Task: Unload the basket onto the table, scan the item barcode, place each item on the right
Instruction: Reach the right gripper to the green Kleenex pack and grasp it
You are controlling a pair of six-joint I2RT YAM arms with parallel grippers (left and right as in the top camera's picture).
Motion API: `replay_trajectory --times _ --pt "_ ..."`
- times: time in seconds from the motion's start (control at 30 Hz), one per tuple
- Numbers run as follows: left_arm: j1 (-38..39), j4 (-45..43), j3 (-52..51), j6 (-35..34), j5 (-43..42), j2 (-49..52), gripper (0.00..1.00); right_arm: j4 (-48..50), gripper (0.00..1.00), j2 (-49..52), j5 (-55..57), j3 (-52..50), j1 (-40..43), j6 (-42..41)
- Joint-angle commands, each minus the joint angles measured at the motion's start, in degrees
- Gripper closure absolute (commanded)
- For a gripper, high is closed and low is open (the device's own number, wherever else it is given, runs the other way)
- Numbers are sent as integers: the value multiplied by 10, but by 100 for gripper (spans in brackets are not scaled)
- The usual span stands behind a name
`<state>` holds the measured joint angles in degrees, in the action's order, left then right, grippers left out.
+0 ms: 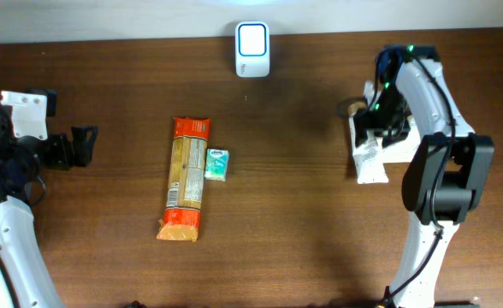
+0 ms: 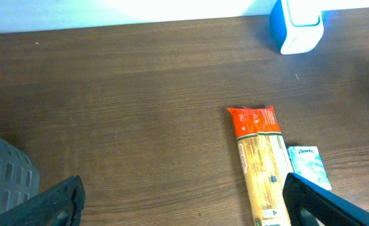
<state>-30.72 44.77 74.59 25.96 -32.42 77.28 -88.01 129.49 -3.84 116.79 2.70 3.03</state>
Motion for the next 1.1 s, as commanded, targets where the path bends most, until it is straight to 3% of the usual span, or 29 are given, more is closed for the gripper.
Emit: replay_trajectory --times 0.0,0.1,0.2,0.3,0.53,0.63,0.8,1.07 --pt "-2 -2 5 9 -8 -1 1 -54 18 -7 4 121 3 0" --pt "-2 -2 5 9 -8 -1 1 -85 16 -7 -84 173 -1 0" --pt "-2 -2 5 9 -8 -1 1 -67 24 -6 -195 149 -41 -14" --pt "-2 -2 5 9 -8 -1 1 -23 27 -5 -196 103 -98 -52" --pt "-2 -2 5 9 -8 -1 1 162 52 -5 -192 -13 -284 -180" --pt "-2 -2 5 9 -8 -1 1 209 63 -5 -107 -25 -347 -259" --pt "-2 -2 5 9 -8 -1 1 252 64 10 -59 -26 -408 -299" --pt "-2 -2 5 9 -8 -1 1 261 66 37 -59 -28 -432 -299"
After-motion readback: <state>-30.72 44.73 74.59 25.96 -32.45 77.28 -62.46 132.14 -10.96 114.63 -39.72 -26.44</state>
